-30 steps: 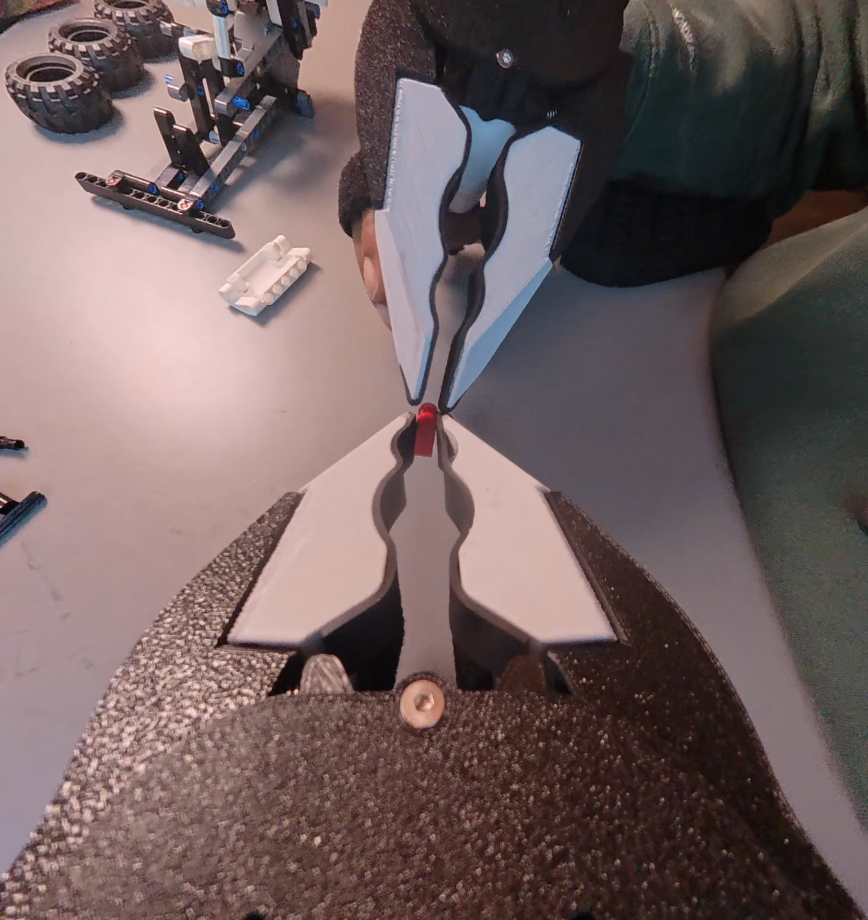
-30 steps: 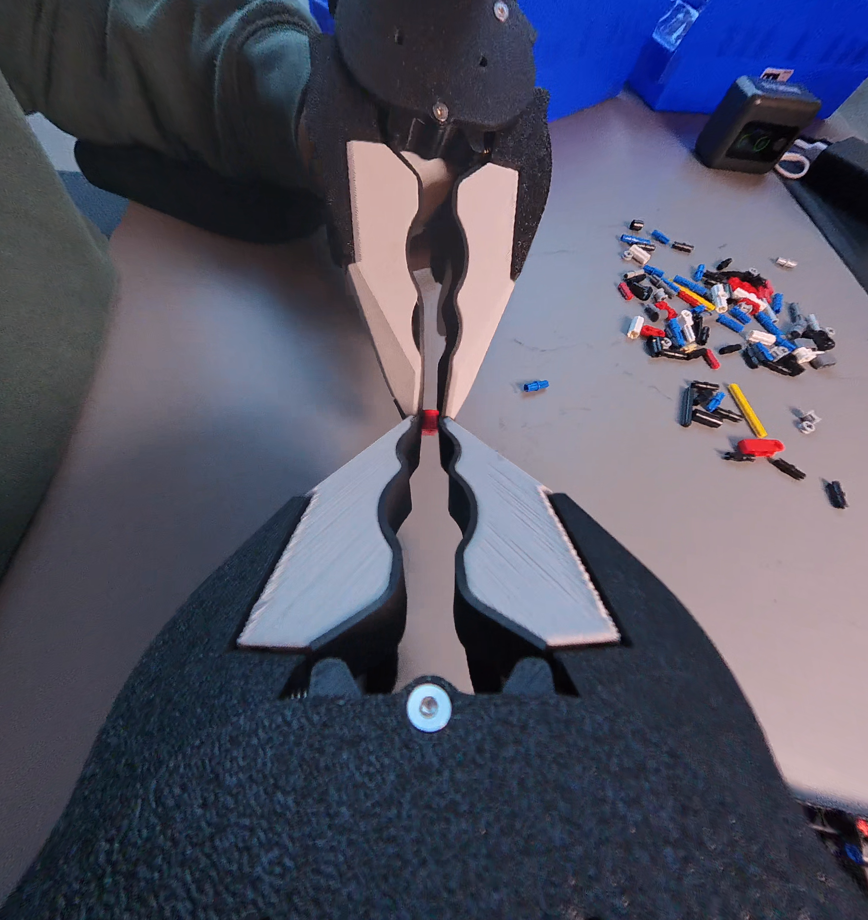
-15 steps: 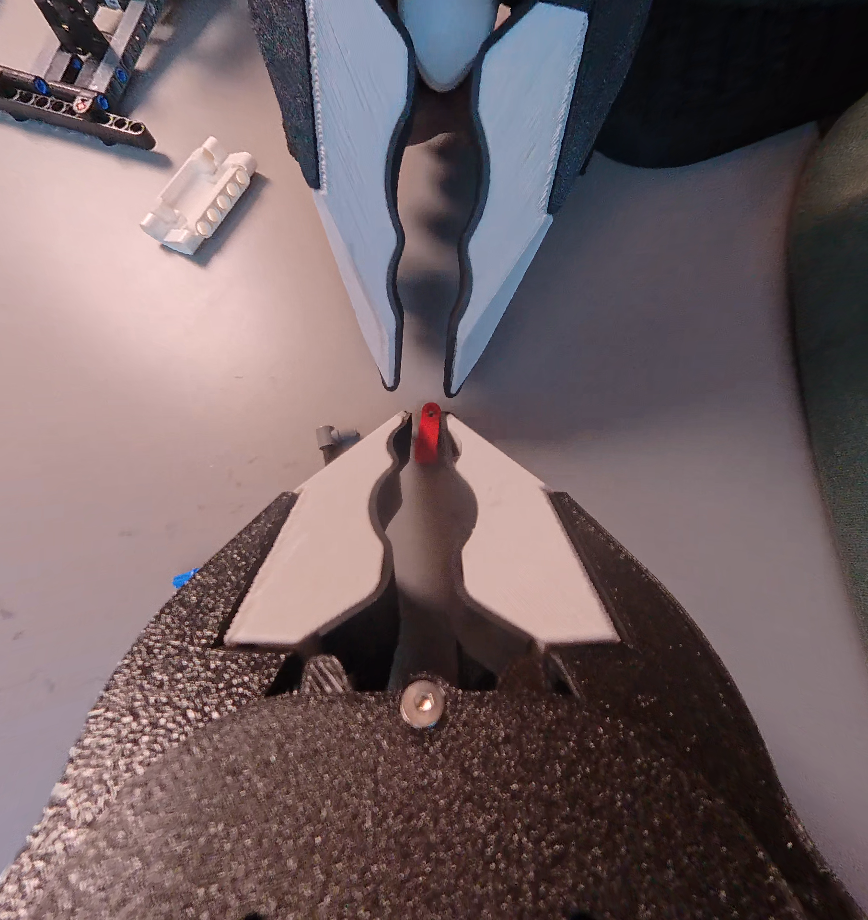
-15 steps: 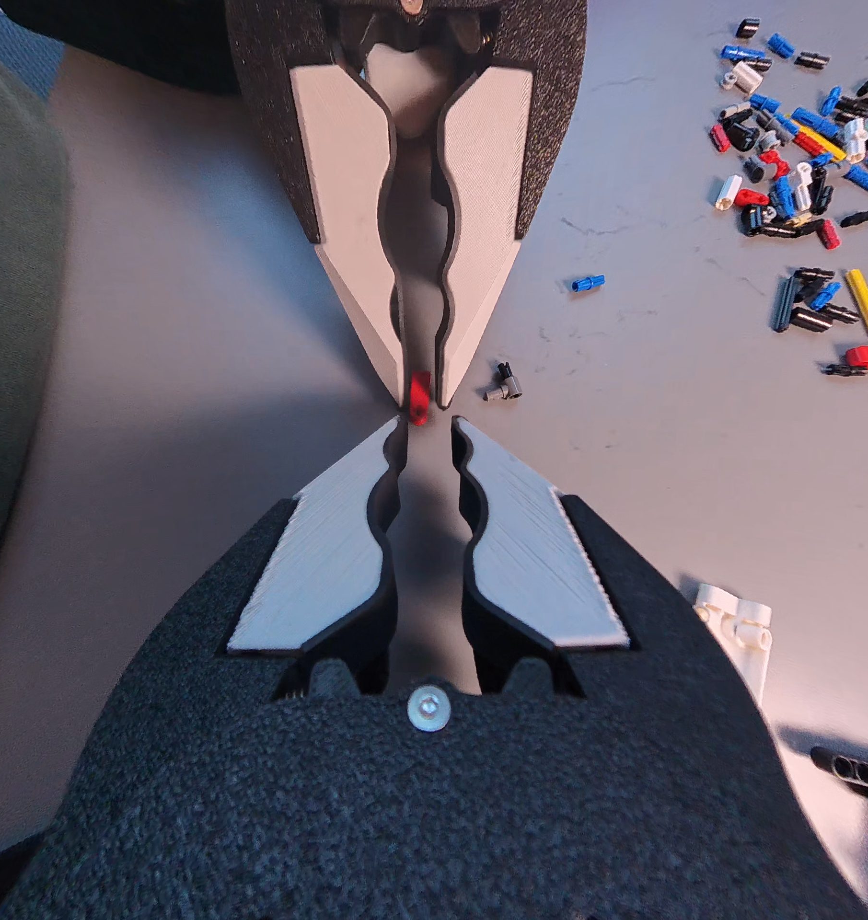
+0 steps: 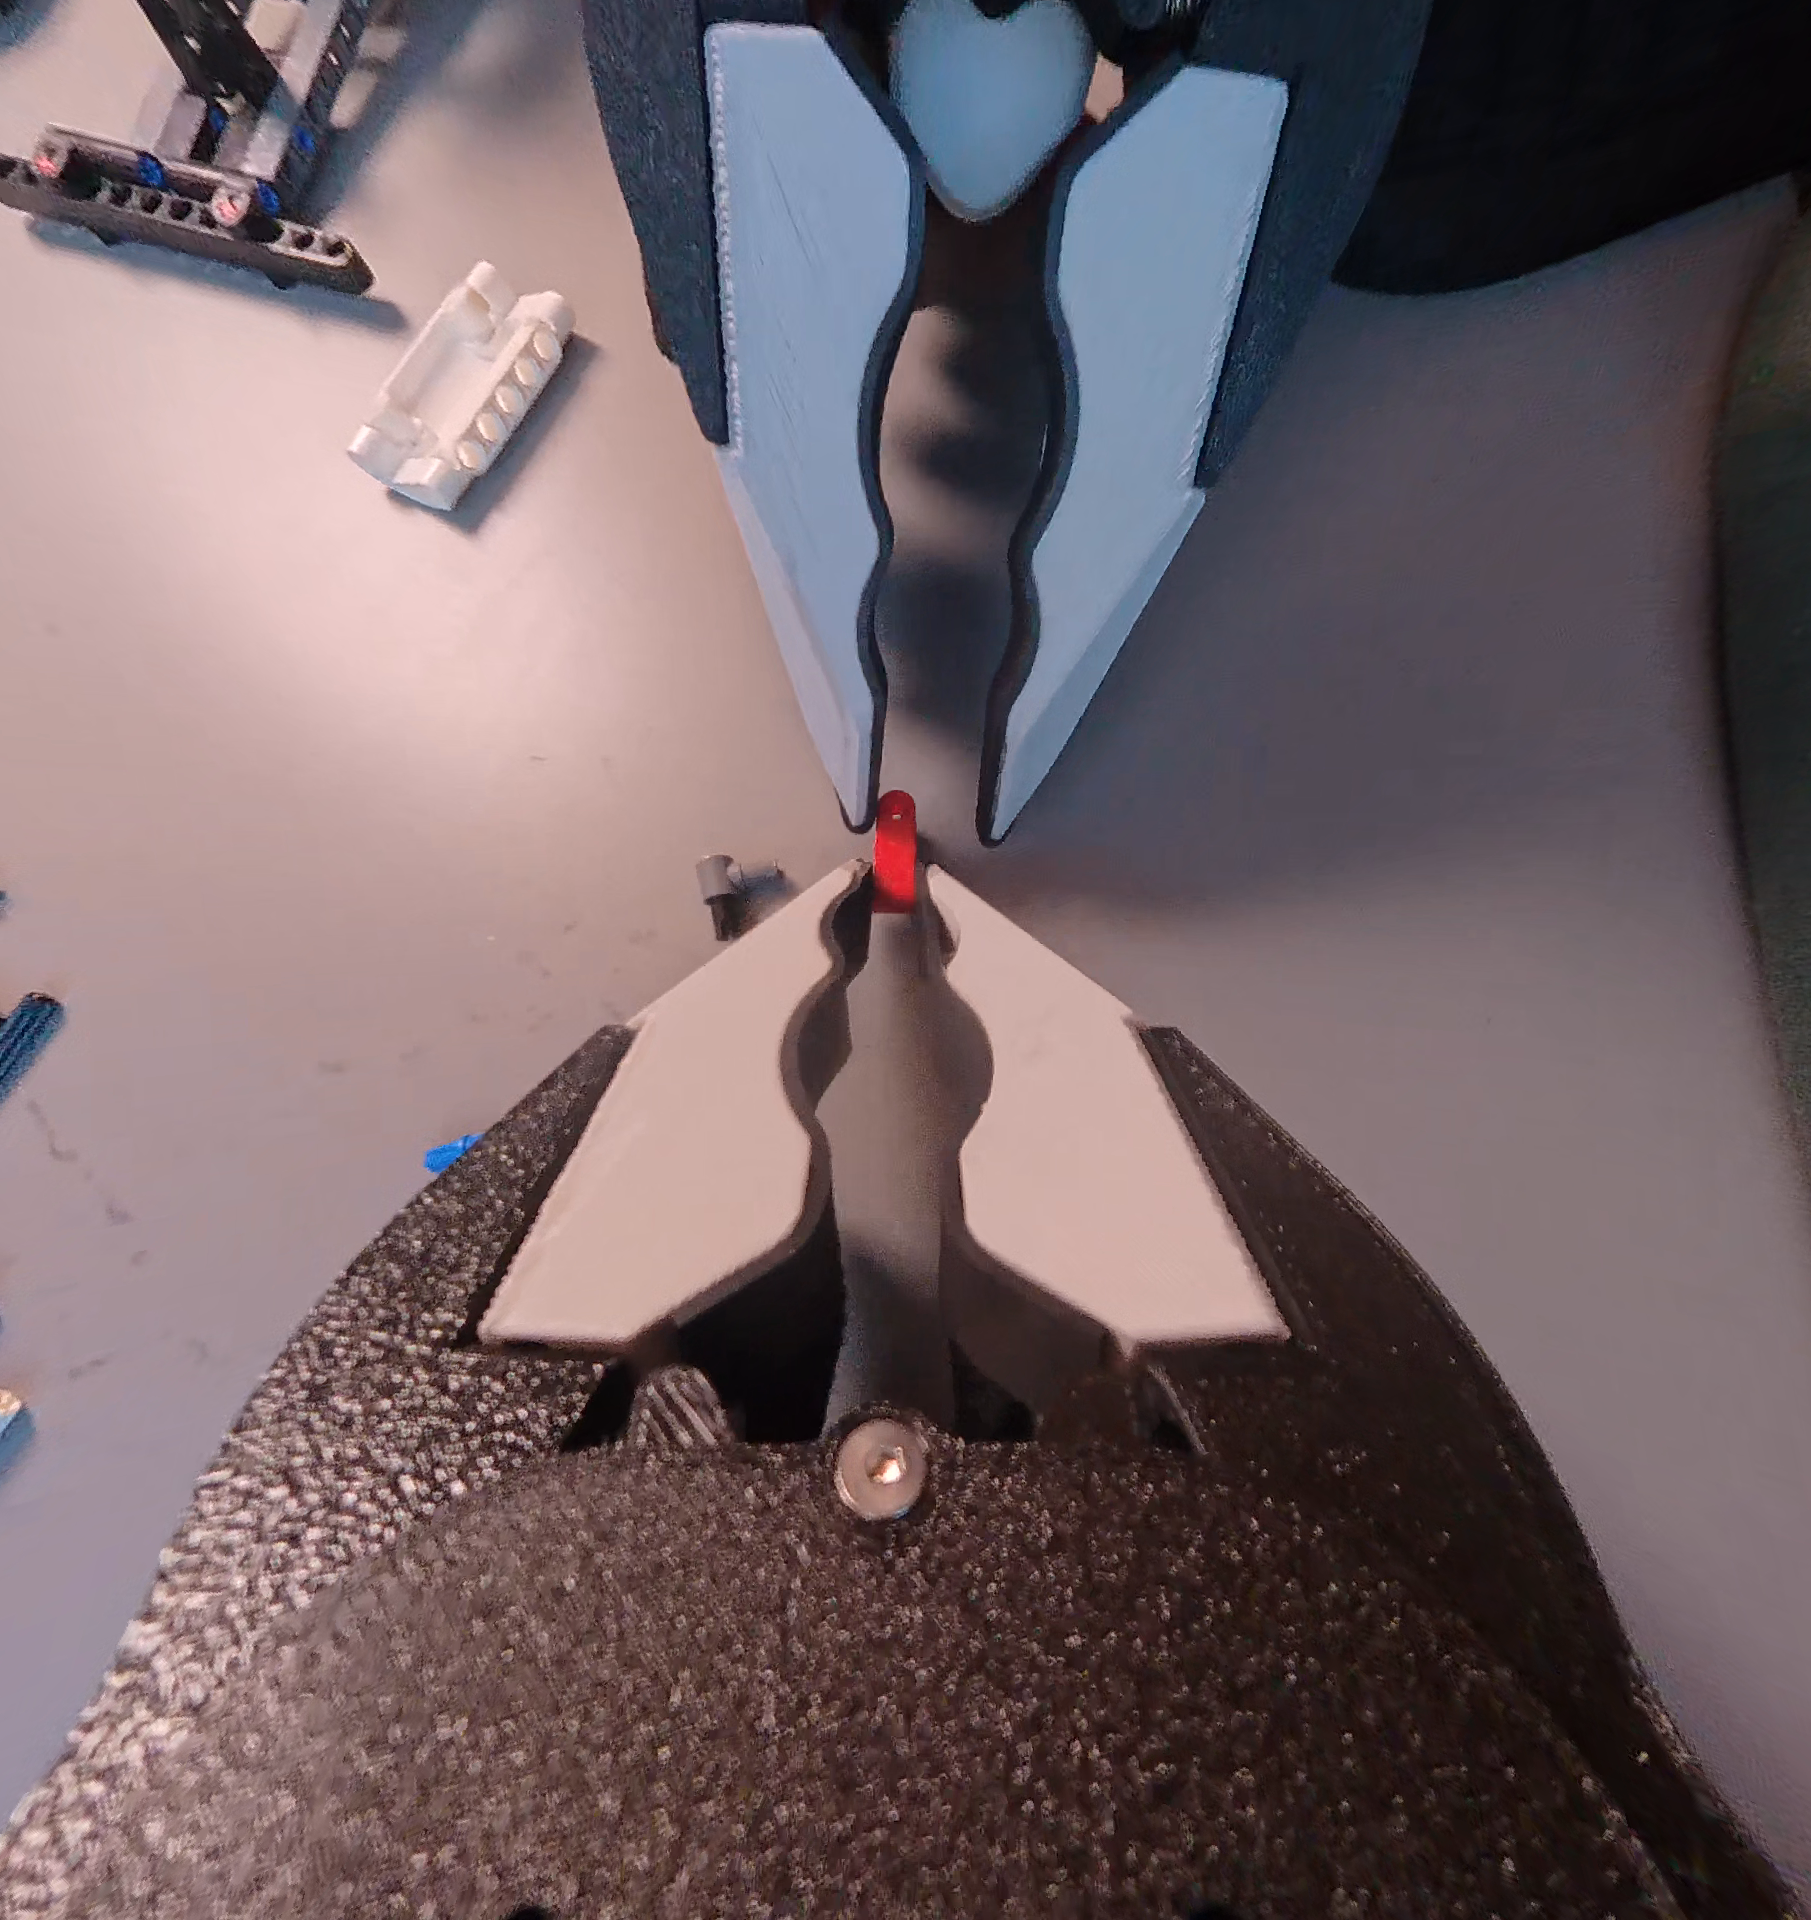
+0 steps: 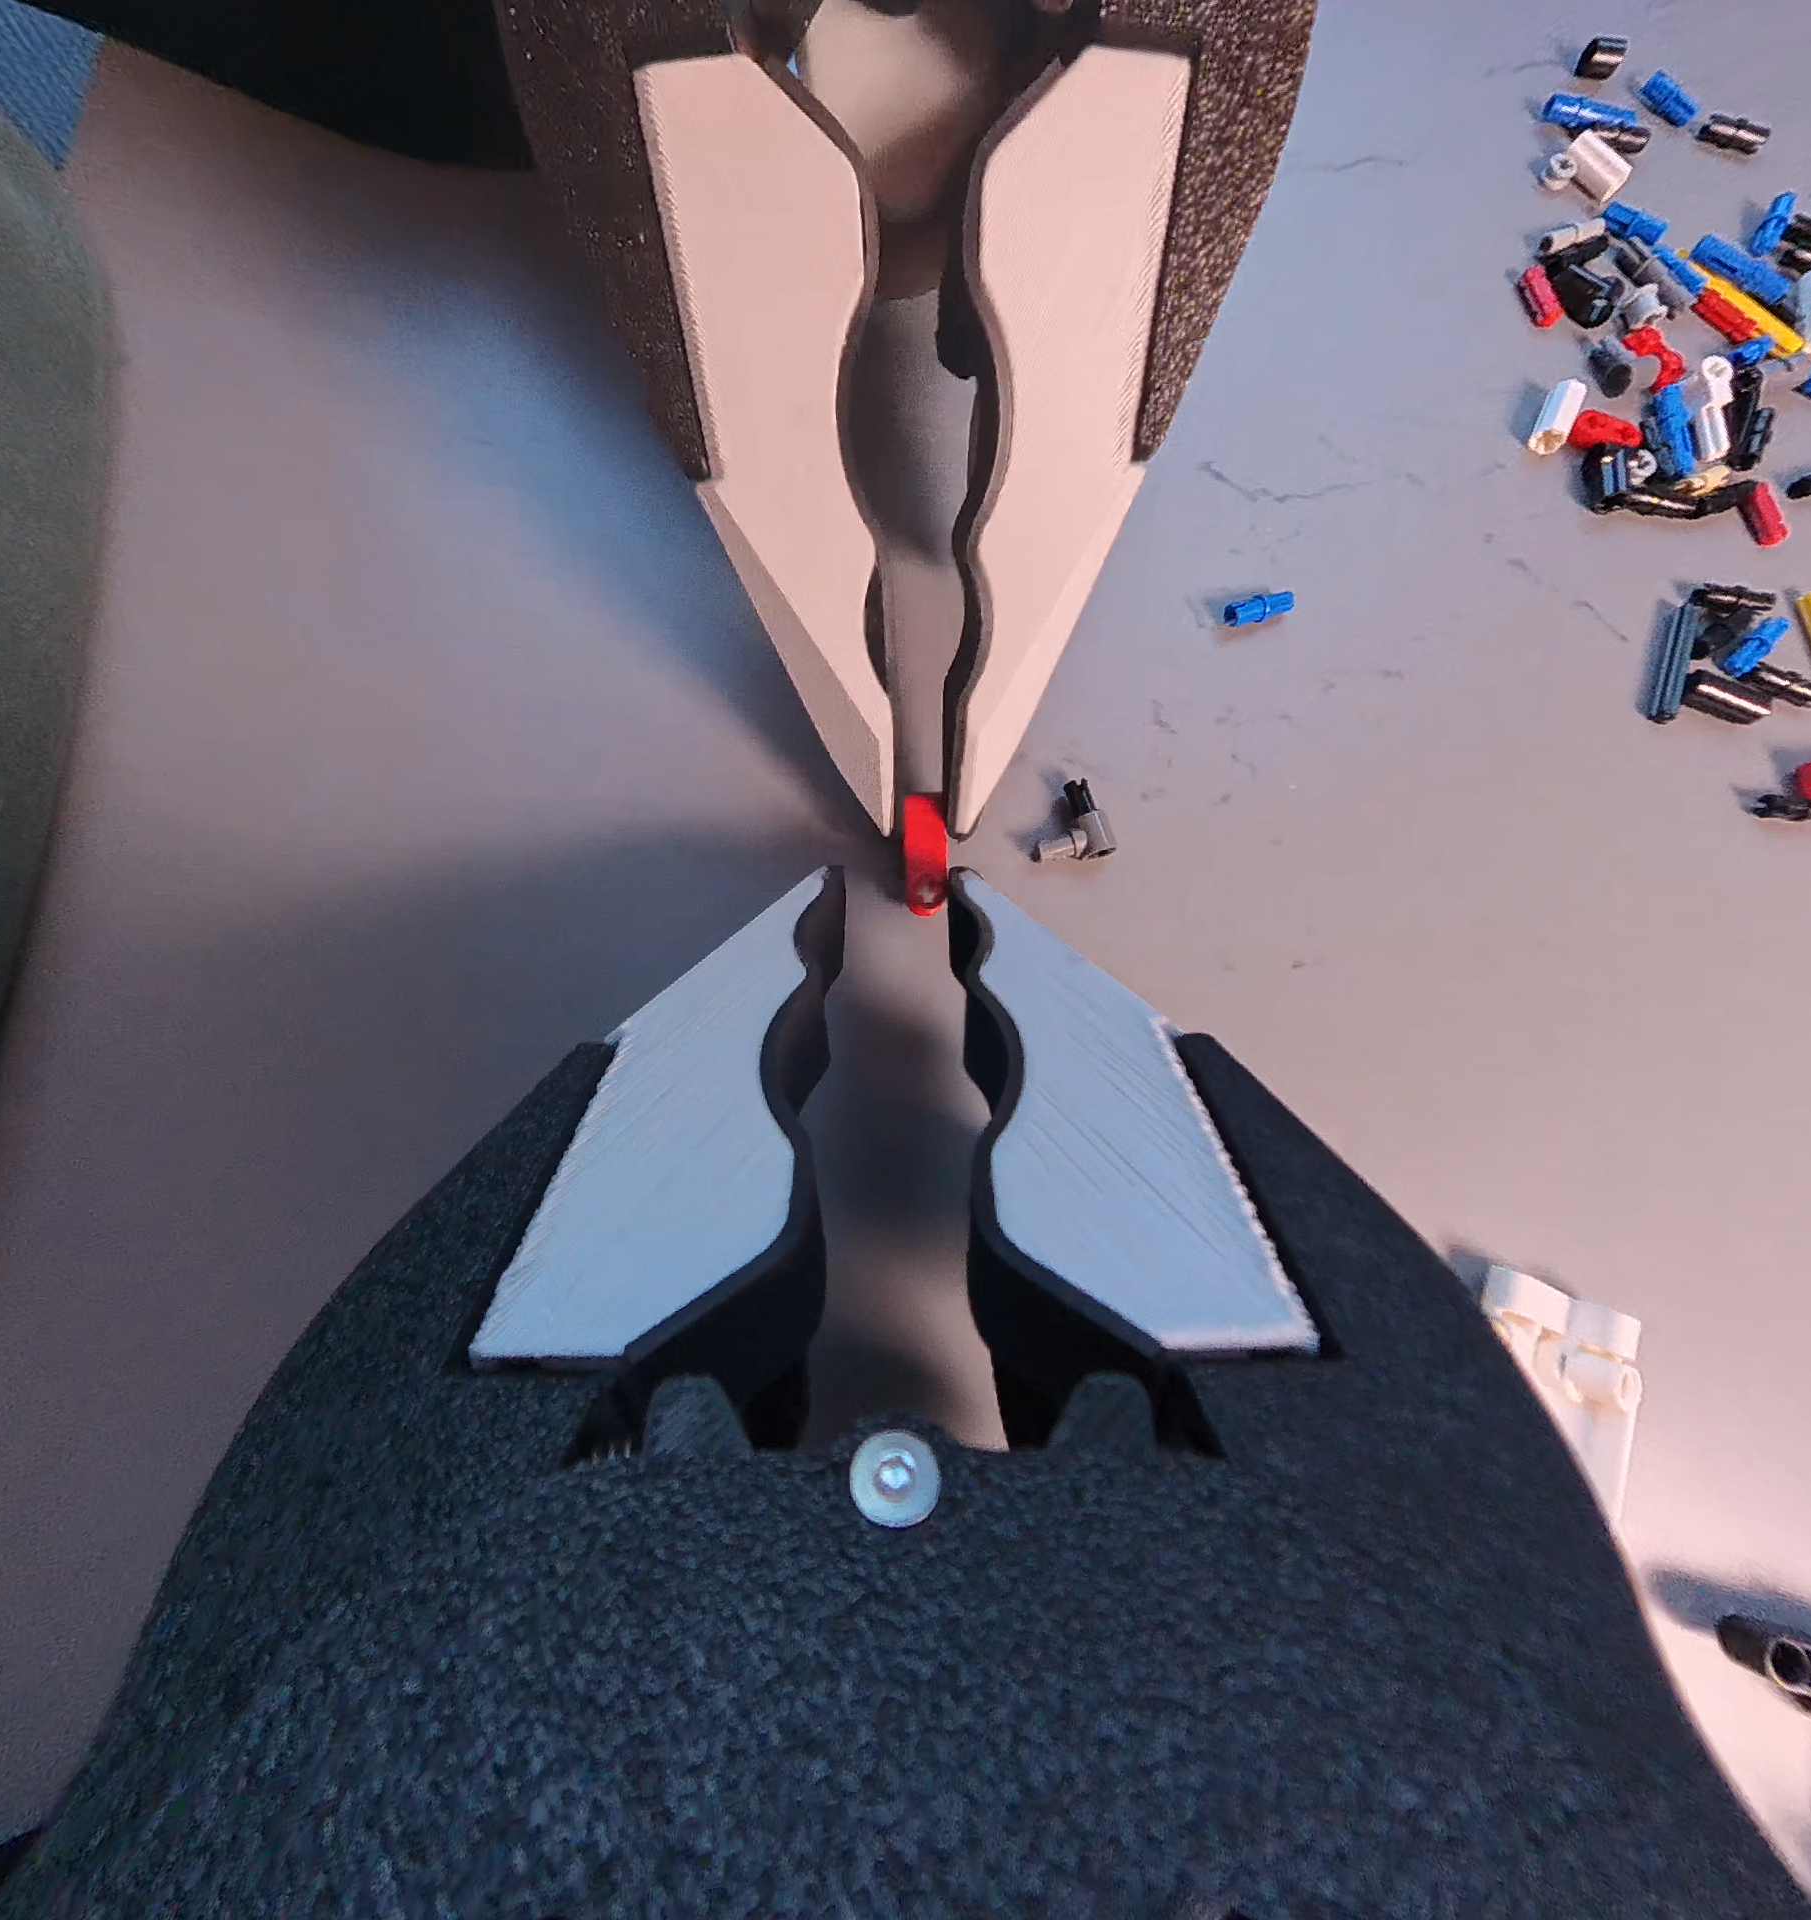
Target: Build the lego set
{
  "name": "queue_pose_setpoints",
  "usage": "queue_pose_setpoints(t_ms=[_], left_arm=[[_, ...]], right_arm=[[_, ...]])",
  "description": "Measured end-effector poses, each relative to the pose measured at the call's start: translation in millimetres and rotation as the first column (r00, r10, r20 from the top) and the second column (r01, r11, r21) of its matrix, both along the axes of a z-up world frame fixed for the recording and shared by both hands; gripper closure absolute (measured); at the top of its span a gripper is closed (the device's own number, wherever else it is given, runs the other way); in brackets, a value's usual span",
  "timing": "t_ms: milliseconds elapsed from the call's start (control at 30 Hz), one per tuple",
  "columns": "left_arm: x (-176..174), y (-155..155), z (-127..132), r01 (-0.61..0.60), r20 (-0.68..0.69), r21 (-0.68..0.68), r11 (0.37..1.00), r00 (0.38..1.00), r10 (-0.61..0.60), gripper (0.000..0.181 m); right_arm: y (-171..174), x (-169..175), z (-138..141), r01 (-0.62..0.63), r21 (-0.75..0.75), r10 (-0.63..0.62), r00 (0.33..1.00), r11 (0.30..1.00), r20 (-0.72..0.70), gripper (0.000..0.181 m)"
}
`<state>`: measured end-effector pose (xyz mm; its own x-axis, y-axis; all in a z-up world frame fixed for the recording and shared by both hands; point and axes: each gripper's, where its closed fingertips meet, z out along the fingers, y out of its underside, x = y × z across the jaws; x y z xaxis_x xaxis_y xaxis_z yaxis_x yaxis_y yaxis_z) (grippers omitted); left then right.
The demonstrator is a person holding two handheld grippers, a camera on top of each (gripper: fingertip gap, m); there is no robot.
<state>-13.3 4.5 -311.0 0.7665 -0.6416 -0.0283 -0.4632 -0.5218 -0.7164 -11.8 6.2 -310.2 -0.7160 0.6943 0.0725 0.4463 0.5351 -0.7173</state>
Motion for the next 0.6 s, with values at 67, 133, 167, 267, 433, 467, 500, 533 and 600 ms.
queue_pose_setpoints(t_ms=[67,133,167,267,433,467,500,533,600], left_arm=[[1.0,2.2,10.7,-0.007,0.049,0.040,0.999,0.999,0.005,0.174],[0.6,3.6,23.3,-0.010,0.091,0.089,0.996,0.996,0.001,0.174],[1.8,3.2,30.2,-0.004,0.120,0.113,0.994,0.993,-0.010,0.174],[4.7,2.9,50.5,0.001,0.206,0.188,0.982,0.978,-0.040,0.174],[10.1,0.1,85.2,-0.005,0.344,0.312,0.950,0.933,-0.108,0.174],[10.9,-0.5,90.1,-0.007,0.357,0.330,0.944,0.927,-0.118,0.174],[11.3,-0.9,92.9,-0.008,0.361,0.342,0.940,0.924,-0.124,0.174],[11.3,-1.1,94.0,-0.009,0.359,0.349,0.937,0.925,-0.124,0.174],[10.2,-0.7,94.4,-0.016,0.356,0.351,0.936,0.927,-0.117,0.174]], right_arm=[[-1.3,-4.7,10.5,0.003,-0.057,-0.006,0.999,0.998,-0.051,0.166],[-0.8,-6.4,24.3,-0.008,-0.133,-0.005,0.995,0.991,-0.098,0.168],[-1.8,-4.9,31.3,-0.024,-0.181,0.003,0.994,0.983,-0.112,0.168],[-2.8,-2.8,51.4,-0.057,-0.290,0.009,0.986,0.955,-0.164,0.169],[-4.3,1.2,87.8,-0.118,-0.468,-0.002,0.969,0.876,-0.249,0.173],[-5.1,1.9,92.5,-0.128,-0.491,-0.003,0.967,0.862,-0.257,0.173],[-5.5,2.3,94.7,-0.132,-0.500,-0.003,0.966,0.856,-0.260,0.173],[-5.5,1.9,95.3,-0.131,-0.500,-0.006,0.964,0.856,-0.264,0.173],[-4.7,0.1,96.2,-0.121,-0.500,-0.021,0.963,0.857,-0.268,0.173]])
